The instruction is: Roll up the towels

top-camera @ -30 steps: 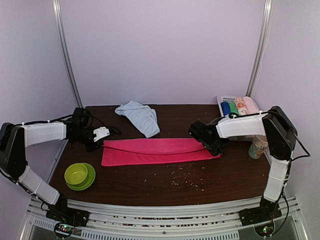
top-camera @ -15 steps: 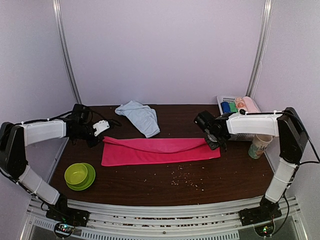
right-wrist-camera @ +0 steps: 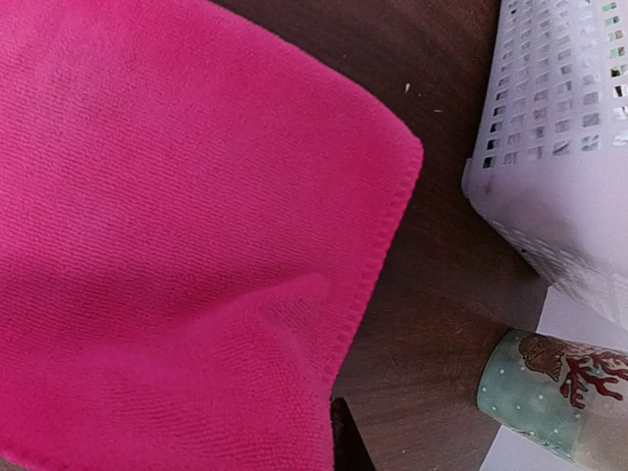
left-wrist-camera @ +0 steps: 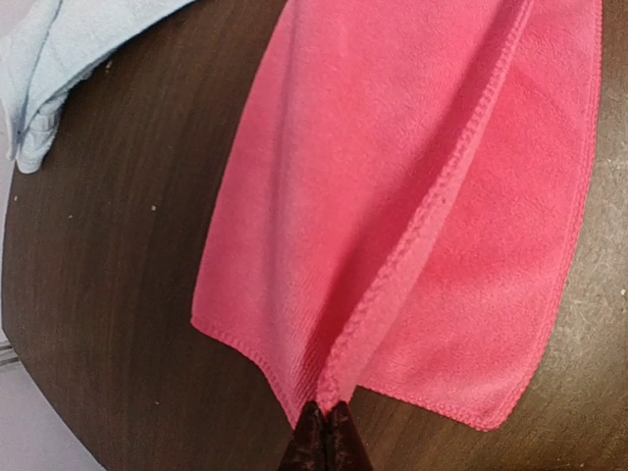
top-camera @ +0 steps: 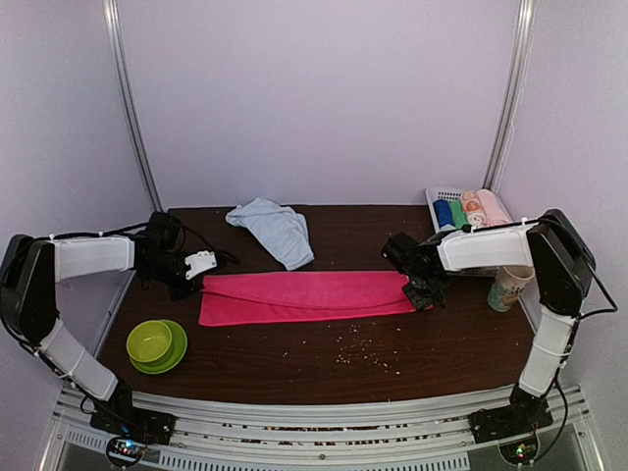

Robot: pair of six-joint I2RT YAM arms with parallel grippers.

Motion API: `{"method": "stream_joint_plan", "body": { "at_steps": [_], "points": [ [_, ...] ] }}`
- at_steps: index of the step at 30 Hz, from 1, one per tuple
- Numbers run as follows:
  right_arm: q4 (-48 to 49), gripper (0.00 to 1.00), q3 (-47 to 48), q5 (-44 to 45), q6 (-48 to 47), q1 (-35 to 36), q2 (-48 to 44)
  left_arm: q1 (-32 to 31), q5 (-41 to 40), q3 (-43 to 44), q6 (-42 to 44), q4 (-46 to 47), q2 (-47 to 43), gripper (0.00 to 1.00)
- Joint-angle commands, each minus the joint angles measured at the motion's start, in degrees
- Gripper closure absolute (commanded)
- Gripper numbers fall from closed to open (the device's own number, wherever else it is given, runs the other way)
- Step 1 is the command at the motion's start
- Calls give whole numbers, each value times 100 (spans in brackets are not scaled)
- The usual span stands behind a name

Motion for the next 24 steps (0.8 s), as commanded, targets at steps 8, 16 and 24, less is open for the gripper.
{"method": "stream_joint_plan", "body": {
  "at_steps": [8,16,24],
  "points": [
    [-88,100,1,-239,-44,2,220,26,177,213,125,-322,531,100],
    [-261,100,43,40,25,3,262,-39,460,109,371,-556,448,100],
    [-319,100,-59,219,110,-14,-101,-39,971,129,532,-933,69,100]
  ]
}}
